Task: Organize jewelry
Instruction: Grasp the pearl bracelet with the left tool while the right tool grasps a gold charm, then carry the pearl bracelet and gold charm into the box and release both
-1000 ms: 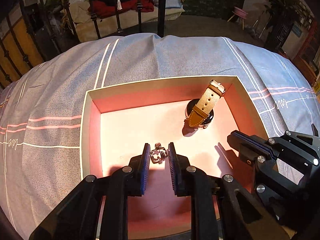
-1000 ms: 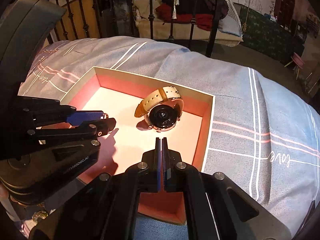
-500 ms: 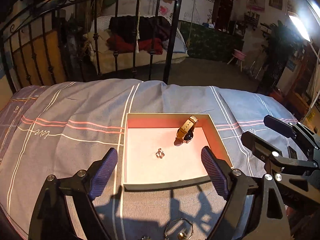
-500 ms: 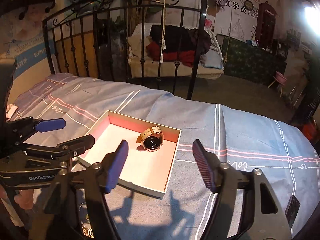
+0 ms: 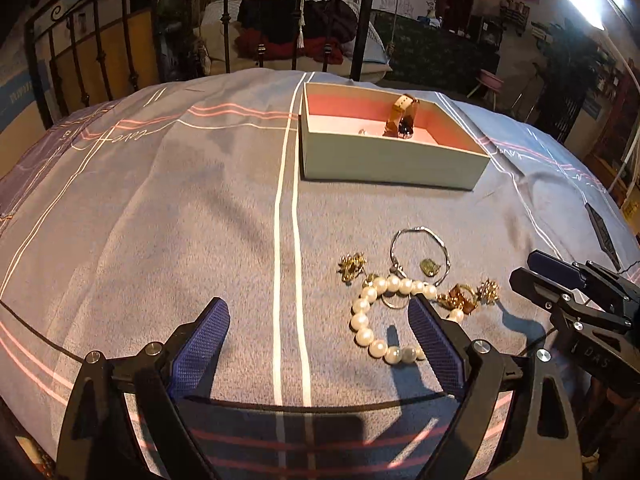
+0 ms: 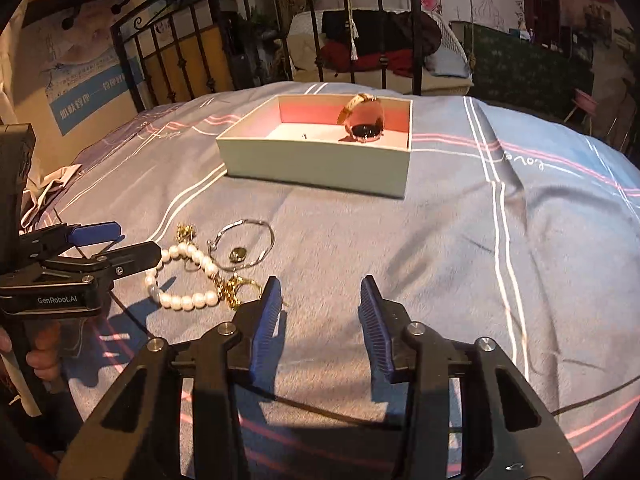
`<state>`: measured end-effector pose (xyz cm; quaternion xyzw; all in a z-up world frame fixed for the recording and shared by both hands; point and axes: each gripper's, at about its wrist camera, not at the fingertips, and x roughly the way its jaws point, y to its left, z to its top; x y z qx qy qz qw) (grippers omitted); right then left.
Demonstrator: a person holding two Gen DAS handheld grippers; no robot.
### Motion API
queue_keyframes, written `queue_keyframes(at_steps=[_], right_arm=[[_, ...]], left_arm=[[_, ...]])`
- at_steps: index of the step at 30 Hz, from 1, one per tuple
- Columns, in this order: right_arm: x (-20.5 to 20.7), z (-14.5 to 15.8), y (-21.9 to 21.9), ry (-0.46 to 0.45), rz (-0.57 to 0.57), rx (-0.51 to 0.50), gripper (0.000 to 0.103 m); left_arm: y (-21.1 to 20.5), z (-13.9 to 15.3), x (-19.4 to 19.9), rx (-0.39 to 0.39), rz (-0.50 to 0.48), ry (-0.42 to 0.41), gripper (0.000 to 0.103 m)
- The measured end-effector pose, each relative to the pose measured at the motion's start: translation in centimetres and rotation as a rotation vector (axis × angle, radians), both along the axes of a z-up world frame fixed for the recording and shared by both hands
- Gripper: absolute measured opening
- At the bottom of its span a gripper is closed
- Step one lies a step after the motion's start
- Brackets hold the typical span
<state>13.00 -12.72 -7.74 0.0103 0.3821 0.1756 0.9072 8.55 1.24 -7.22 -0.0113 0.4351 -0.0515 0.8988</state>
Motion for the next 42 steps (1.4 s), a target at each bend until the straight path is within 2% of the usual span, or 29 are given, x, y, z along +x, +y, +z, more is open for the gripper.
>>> queue_keyframes(at_steps=[2,7,12,17,18,19,22,25,28,35,37,42], right_arm=[[-0.4,-0.6,0.1,0.015,0.014,0.010,0.040],[-0.6,-1.1,0.7,0.010,0.035,-0.011,0.040],[-0.4,-1.4,0.3,0.017,0.028,0.006,0.040],[-0.5,-1.4,0.6,0.015,0.040,0.001,0.040],[-0.5,-1.4,0.7,0.017,0.047,-0.003,0.040],[-0.5,-1.4,0.9,0.017,0.056,-0.010,0.040],[-0.5,-1.5,1.4,0.023,0.083,-0.035,0.040],[-0.1,-1.4,2.2,0.036,0.127,-0.061,0.034],[0.4,-1.5,2.8,0.041,0.159,-0.081,0.030],[0.3,-1.4,3.2,0.029,0.177,-0.086,0.023],[0.2,-1.4,3.1,0.027,0.175,-0.085,0.018],[0.0,-1.4,2.8,0.023,0.164,-0.074,0.017]], left_arm=[[-0.2,-0.6,0.0,0.004,0.002,0.033,0.088],[-0.7,-1.3,0.7,0.016,-0.009,0.045,0.085],[-1.6,-1.7,1.0,0.060,-0.028,0.049,0.067],[-2.5,-1.8,1.0,0.070,-0.075,0.044,0.057],[-2.5,-1.7,1.0,0.057,-0.079,0.042,0.048],[-2.5,-1.6,0.9,0.053,-0.080,0.035,0.032],[-2.3,-1.5,1.0,0.039,-0.089,0.029,0.011],[-1.7,-1.1,1.2,-0.003,-0.079,0.039,0.009],[-1.6,-0.5,1.1,-0.007,-0.075,0.019,0.009],[-1.7,1.9,0.9,-0.036,-0.084,-0.036,0.009],[-1.8,2.4,1.0,-0.047,-0.089,-0.046,0.009],[-2.1,3.1,1.3,-0.061,-0.094,-0.058,0.009]])
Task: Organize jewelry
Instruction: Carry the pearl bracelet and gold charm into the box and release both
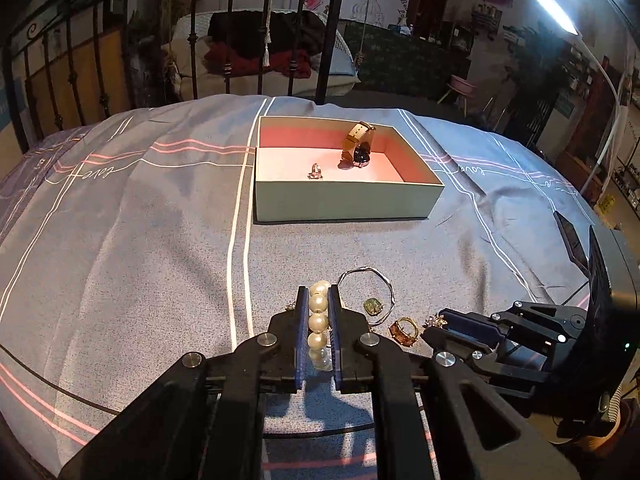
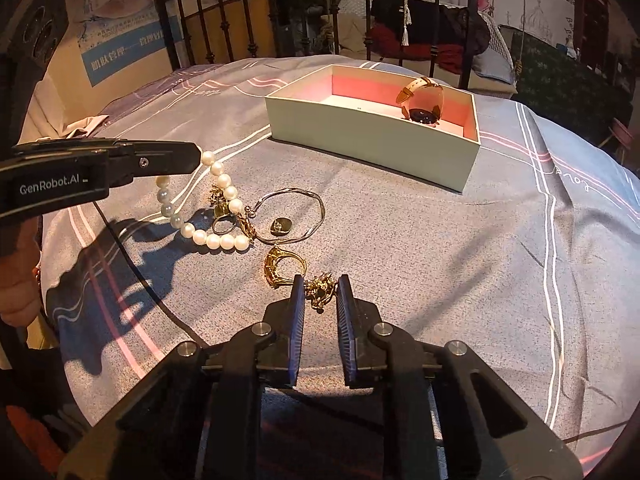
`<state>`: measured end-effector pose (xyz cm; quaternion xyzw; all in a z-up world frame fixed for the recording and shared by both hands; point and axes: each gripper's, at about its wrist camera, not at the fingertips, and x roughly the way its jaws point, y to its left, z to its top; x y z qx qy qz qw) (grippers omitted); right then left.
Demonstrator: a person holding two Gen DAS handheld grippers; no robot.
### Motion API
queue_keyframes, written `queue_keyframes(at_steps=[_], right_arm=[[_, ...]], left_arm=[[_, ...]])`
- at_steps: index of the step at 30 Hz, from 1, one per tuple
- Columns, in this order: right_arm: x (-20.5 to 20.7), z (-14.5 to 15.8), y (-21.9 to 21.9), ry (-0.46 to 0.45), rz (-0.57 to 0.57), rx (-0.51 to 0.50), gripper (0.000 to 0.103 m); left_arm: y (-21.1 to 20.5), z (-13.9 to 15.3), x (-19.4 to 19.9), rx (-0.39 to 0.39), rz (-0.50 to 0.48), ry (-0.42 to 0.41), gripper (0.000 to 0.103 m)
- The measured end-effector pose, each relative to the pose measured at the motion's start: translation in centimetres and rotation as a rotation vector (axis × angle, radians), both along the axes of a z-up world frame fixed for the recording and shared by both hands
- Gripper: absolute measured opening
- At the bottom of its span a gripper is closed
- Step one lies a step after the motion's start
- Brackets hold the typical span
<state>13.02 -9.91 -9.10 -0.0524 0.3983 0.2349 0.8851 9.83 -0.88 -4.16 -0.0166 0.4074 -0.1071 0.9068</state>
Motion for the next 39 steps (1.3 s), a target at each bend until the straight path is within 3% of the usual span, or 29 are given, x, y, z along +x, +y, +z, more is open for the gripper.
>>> queue_keyframes(at_steps=[10,17,31,39], right_arm=[[-0.1,1.4,-1.2,-0.022,-0.032,0.062,0.018],[0.8,3.9,-1.6,-0.089,-0.044,0.088,0.017],[6.8,8.0,-2.5,-0.208,-0.146,0.118,0.017],[10.9,7.1,-2.3,-0.218,-0.192,0.103,0.017]], left_arm=[[-0.4,1.3,0.2,-0.010,-0.022,-0.029,0.009],[-1.0,3.7,1.4,-0.009,-0.045,-0.092,0.009],[-2.5,6.1,6.7,0.008,-0.029,-0.167,0.009],[-2.9,5.6,10.6,0.031,-0.009,-0.153,0.009]])
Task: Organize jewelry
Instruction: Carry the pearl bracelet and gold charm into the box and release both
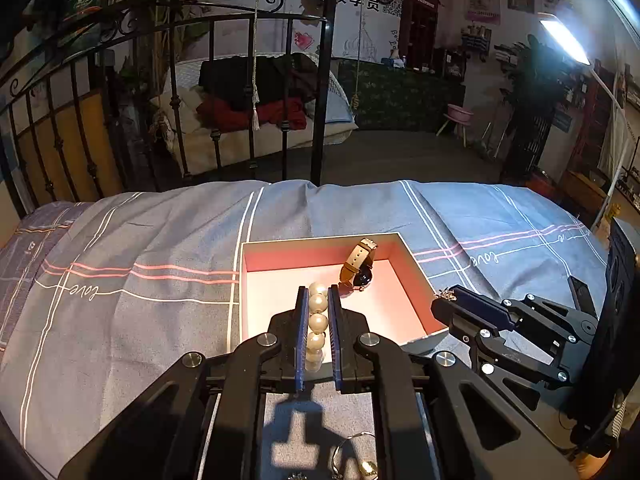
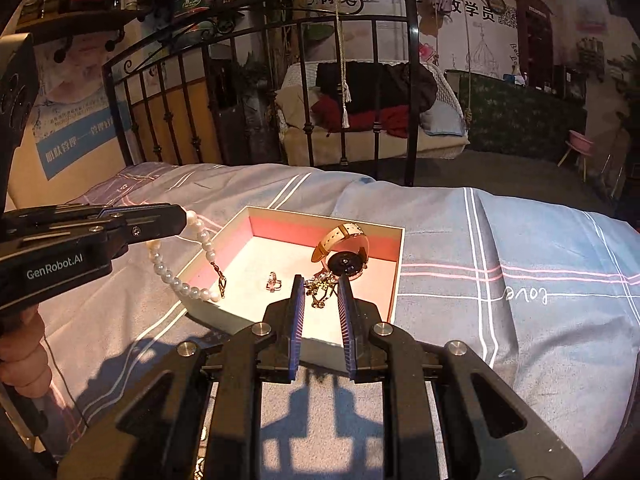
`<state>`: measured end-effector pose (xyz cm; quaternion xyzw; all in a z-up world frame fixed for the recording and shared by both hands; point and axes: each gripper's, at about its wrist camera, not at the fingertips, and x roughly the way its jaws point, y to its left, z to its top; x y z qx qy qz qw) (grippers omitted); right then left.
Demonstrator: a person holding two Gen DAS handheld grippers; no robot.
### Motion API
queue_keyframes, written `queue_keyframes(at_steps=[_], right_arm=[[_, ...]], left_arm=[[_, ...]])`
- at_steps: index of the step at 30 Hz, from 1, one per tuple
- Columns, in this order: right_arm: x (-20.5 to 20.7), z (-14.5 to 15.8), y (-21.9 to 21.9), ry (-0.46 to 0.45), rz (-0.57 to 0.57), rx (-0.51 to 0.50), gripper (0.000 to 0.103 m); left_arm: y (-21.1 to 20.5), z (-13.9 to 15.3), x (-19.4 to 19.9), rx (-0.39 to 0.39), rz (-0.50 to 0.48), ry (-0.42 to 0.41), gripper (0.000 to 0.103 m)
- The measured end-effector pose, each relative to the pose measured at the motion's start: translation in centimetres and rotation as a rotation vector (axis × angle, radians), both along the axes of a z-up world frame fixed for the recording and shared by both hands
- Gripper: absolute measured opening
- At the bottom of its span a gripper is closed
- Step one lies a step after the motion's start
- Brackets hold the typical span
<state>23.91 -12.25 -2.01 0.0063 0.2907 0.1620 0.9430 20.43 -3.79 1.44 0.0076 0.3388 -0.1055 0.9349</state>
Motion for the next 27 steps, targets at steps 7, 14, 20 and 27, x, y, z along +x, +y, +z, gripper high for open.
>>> queue_keyframes(at_steps=[7,14,20,27], right_arm=[[2.0,-1.2,-0.2,0.020,-0.016,0.002,0.018],[3.6,-2.1,0.2,0.055,-0.014,-0.022,0.018],[5.1,-2.6,0.5,0.090,-0.009,-0.046,0.018],[6.6,-3.7,1.6,0.158,0.009,-0.085,0.018]], left_arm=[[-0.2,-1.1,2.4,0.002,0.008,0.023,0.009],[-0.6,-2.5,3.8,0.016,0.013,0.049,0.009],[-0.7,-3.6,4.9,0.031,0.024,0.073,0.009],[-1.1,-5.2,6.3,0.048,0.038,0.130,0.009]])
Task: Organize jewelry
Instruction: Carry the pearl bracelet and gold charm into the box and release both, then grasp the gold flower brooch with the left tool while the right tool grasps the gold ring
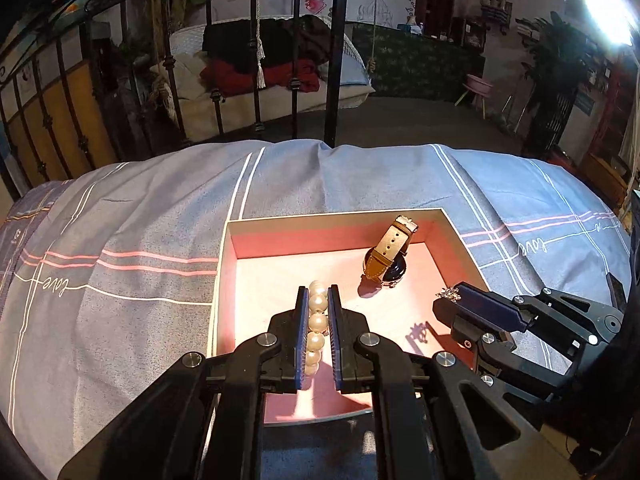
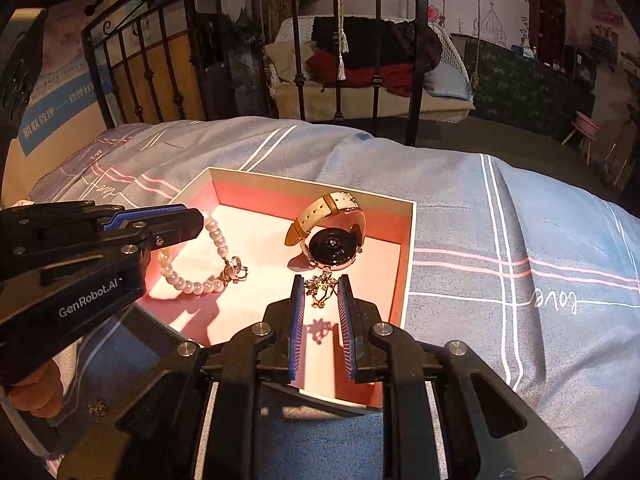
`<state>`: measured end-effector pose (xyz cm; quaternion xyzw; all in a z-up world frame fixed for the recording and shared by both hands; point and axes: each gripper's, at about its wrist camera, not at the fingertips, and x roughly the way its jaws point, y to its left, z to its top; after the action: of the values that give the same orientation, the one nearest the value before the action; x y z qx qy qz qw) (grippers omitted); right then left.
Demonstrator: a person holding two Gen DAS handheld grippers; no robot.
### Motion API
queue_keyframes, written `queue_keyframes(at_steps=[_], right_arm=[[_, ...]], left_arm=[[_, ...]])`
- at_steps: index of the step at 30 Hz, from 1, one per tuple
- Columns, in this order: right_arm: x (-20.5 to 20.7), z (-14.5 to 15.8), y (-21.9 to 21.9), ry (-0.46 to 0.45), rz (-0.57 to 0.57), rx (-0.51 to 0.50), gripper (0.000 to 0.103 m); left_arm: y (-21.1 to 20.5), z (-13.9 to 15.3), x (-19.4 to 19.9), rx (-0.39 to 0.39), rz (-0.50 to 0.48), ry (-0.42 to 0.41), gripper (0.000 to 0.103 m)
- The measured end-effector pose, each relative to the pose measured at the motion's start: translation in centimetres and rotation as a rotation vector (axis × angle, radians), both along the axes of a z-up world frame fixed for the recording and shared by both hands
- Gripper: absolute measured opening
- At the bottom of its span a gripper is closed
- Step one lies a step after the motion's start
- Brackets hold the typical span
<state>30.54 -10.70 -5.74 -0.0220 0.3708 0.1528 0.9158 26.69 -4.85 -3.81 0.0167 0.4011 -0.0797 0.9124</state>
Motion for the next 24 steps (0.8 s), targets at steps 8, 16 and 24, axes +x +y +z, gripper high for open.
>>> queue_keyframes(at_steps=[8,16,24], right_arm=[[0.8,-0.9,0.6,0.032,0.019,-0.016,0.018],[0.2,-0.4,0.1,0.011,-0.001,-0.012,0.022],[-4.3,3.2,-1.7,-0.106,-0.046,0.049,0.060]], left_arm=[[0.4,-1.1,0.8,0.028,0.023,0.032,0.009],[1.1,0.0,0.1,0.008,0.023,0.000,0.043],[2.3,3.6,-4.8,-0.018,-0.016,-0.102,0.078]])
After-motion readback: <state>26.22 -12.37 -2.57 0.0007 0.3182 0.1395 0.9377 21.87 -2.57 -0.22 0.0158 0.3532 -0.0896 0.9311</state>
